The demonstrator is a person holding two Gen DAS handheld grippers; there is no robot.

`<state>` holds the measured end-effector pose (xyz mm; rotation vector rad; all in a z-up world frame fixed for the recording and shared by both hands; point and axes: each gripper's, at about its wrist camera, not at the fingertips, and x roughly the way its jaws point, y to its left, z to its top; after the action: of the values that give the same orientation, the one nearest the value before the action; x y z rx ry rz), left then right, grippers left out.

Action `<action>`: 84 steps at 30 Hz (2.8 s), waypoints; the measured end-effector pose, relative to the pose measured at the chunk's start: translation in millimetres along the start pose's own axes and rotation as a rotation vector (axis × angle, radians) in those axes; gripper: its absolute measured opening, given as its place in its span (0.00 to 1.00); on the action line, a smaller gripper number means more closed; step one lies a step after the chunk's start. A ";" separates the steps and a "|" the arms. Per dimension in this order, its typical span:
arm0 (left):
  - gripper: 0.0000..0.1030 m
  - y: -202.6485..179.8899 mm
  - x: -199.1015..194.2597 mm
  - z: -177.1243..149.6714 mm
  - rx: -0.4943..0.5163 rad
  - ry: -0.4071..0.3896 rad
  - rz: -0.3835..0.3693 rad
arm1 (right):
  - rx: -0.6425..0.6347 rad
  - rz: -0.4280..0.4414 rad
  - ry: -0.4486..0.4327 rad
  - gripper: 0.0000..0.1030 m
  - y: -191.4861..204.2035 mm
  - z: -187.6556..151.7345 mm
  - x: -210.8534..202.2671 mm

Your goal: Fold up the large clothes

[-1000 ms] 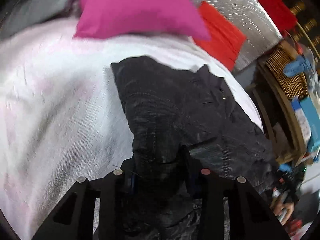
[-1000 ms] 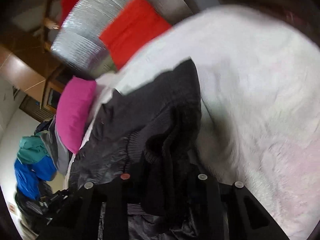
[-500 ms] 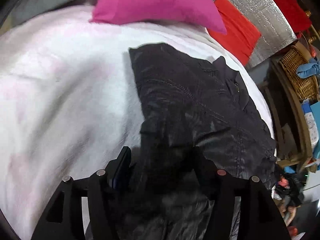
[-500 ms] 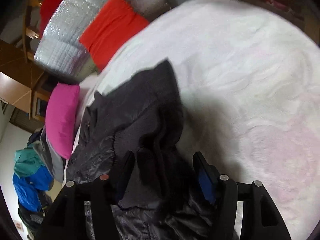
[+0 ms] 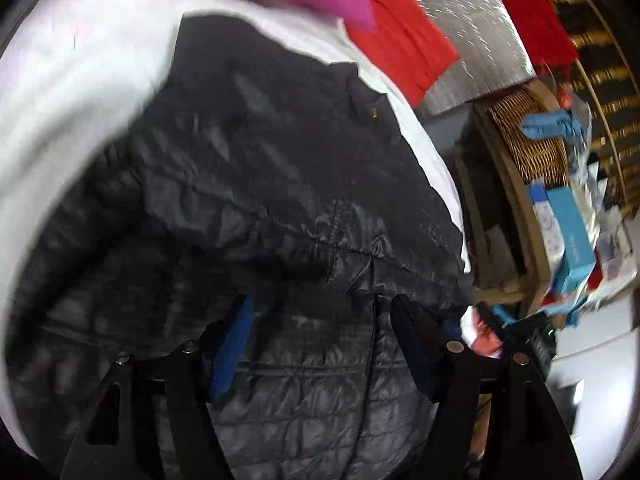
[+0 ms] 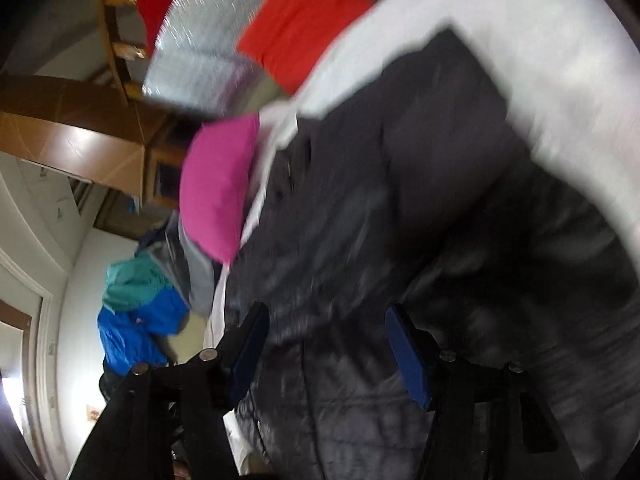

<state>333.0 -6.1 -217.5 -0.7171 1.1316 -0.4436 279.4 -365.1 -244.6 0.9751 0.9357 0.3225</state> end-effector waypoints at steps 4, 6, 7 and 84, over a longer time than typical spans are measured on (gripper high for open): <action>0.70 16.3 16.9 8.0 -0.119 -0.040 -0.025 | 0.066 -0.009 0.006 0.63 -7.5 -6.3 26.5; 0.70 19.1 22.2 13.8 -0.162 -0.077 -0.043 | 0.085 -0.018 -0.012 0.63 -11.3 -5.3 33.9; 0.71 17.8 25.3 17.2 -0.175 -0.092 -0.052 | 0.091 -0.022 -0.019 0.63 -10.7 -6.1 37.2; 0.74 41.8 -26.0 59.9 0.126 -0.103 0.295 | -0.119 -0.317 -0.187 0.55 -41.9 50.5 -34.5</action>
<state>377.4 57.5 -215.7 -0.4488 1.0816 -0.2228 292.8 -437.9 -249.4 0.7209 0.8737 0.0184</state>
